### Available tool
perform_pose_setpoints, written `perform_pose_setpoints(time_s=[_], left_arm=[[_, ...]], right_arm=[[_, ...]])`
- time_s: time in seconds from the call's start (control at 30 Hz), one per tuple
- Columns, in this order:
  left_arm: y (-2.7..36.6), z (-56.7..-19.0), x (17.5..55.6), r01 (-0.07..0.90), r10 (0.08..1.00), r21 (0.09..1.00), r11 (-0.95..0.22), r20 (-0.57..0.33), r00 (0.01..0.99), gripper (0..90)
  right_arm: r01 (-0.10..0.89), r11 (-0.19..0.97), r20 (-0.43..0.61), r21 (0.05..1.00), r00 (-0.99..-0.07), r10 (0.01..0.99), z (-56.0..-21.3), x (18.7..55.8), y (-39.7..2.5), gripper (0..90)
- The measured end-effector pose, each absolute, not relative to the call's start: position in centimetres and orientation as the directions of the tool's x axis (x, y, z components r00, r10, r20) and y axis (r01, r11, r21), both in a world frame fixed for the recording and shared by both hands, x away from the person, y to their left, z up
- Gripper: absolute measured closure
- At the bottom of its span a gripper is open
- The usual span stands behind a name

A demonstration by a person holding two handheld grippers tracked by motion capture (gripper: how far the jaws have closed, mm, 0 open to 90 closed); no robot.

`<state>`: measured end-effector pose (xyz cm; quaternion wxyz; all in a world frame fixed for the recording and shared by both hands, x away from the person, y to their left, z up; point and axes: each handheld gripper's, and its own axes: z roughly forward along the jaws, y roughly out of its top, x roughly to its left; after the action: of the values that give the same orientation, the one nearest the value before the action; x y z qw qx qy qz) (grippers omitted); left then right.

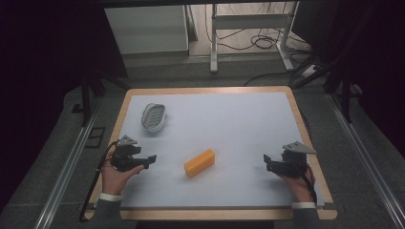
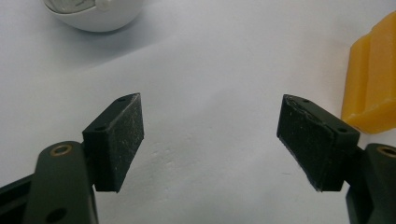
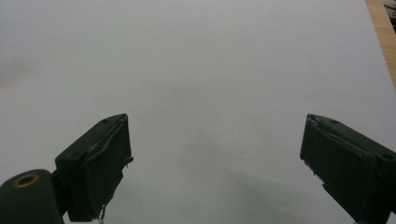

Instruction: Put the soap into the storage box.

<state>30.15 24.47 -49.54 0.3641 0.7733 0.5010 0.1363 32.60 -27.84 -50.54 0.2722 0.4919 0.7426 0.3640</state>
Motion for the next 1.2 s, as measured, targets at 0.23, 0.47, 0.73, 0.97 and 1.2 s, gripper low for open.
perform_pose_setpoints(time_s=[0.23,0.47,0.73,0.97,1.2], left_arm=[[24.4,-47.6,29.6,0.659,0.867,0.706,-0.260,-0.130,0.481,23.1],[24.1,-46.5,30.0,0.657,0.855,0.698,-0.284,-0.125,0.503,22.7],[23.2,-44.9,30.3,0.646,0.833,0.688,-0.332,-0.107,0.542,22.1],[22.6,-43.9,30.5,0.631,0.817,0.688,-0.359,-0.096,0.569,22.0],[21.7,-43.5,30.7,0.626,0.804,0.681,-0.380,-0.091,0.587,21.3]], right_arm=[[0.525,0.239,-0.039,0.817,-0.363,0.931,-50.2,32.5,-27.9,8.8],[0.519,0.240,-0.038,0.820,-0.369,0.929,-49.9,32.2,-28.2,8.9],[0.518,0.239,-0.037,0.821,-0.370,0.928,-49.9,32.2,-28.2,8.9],[0.515,0.232,-0.041,0.825,-0.355,0.934,-49.8,32.1,-28.6,8.9],[0.514,0.237,-0.041,0.824,-0.363,0.931,-49.8,32.1,-28.5,8.9]])
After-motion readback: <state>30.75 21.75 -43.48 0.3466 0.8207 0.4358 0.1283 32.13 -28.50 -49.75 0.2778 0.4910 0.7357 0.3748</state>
